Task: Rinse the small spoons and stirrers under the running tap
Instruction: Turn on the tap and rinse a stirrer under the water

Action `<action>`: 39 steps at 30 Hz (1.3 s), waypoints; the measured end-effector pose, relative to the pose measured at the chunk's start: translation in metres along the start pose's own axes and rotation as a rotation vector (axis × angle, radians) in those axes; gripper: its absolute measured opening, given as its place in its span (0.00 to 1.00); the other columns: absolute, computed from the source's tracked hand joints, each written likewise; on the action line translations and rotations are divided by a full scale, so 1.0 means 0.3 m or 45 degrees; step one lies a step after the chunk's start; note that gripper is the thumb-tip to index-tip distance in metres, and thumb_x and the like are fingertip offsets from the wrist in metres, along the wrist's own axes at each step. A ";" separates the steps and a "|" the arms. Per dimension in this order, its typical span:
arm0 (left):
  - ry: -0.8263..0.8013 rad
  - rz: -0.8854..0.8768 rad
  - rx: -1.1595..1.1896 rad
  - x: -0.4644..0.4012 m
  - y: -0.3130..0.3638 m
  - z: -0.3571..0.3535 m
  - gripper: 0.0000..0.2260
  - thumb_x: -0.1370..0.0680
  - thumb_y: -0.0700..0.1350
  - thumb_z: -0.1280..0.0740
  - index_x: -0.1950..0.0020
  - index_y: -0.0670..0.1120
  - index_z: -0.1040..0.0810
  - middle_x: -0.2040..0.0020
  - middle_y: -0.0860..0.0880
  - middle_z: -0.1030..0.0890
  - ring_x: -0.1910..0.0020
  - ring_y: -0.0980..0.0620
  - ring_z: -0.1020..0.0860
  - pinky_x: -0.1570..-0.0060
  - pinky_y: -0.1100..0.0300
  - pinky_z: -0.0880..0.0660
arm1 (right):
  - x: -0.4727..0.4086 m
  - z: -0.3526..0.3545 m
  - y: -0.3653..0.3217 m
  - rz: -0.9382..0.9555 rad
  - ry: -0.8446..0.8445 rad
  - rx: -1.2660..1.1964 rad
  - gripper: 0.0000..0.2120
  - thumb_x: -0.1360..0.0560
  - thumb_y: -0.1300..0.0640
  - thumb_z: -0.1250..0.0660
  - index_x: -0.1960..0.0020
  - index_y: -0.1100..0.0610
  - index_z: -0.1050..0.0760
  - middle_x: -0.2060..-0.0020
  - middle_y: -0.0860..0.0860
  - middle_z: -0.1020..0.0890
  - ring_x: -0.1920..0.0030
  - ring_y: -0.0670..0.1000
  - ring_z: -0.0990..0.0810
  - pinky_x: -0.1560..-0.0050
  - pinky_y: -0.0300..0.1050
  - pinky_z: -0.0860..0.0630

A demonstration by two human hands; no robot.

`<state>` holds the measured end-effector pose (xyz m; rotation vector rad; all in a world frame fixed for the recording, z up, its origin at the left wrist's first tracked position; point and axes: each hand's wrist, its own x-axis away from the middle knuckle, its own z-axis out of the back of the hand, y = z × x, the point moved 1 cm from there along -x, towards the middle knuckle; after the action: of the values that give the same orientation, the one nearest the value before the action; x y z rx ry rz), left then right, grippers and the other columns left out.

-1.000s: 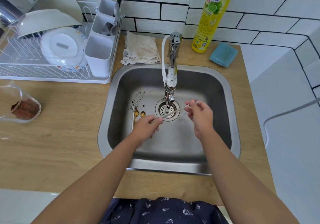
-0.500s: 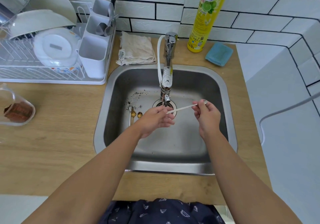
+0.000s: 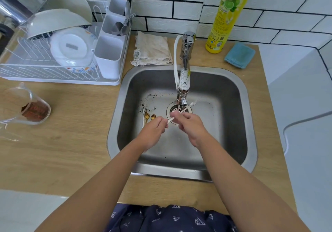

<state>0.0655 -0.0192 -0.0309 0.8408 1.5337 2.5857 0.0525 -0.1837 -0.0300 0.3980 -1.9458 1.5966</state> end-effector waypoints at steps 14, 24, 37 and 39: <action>0.009 -0.124 -0.395 0.067 0.023 0.005 0.14 0.15 0.50 0.48 0.49 0.44 0.27 0.65 0.49 0.28 0.65 0.49 0.30 0.65 0.54 0.35 | -0.015 0.026 -0.006 -0.012 0.176 -0.046 0.08 0.24 0.51 0.24 0.55 0.56 0.14 0.60 0.46 0.12 0.51 0.45 0.16 0.46 0.41 0.28; -0.223 0.302 0.412 0.068 0.026 0.012 0.20 0.18 0.62 0.45 0.62 0.49 0.31 0.73 0.53 0.38 0.73 0.53 0.42 0.71 0.58 0.45 | 0.019 -0.011 0.006 -0.052 -0.050 -0.109 0.08 0.24 0.53 0.24 0.48 0.56 0.15 0.55 0.46 0.13 0.49 0.44 0.16 0.52 0.37 0.28; -0.514 0.117 0.281 0.095 0.000 0.042 0.15 0.15 0.50 0.45 0.52 0.44 0.25 0.69 0.49 0.27 0.73 0.53 0.37 0.72 0.61 0.39 | -0.018 0.042 -0.028 -0.030 0.201 -0.166 0.06 0.22 0.53 0.26 0.55 0.55 0.16 0.58 0.49 0.13 0.56 0.45 0.18 0.57 0.38 0.29; -0.516 0.129 0.254 0.094 -0.002 0.044 0.15 0.15 0.49 0.45 0.52 0.43 0.25 0.68 0.48 0.25 0.72 0.53 0.36 0.71 0.60 0.39 | -0.011 0.031 -0.017 -0.047 0.080 -0.115 0.05 0.22 0.57 0.27 0.56 0.56 0.16 0.60 0.51 0.14 0.58 0.47 0.19 0.60 0.38 0.28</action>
<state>0.0473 -0.0004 -0.0141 1.3912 1.6682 2.1566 0.0557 -0.1945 -0.0291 0.3409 -1.9438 1.4744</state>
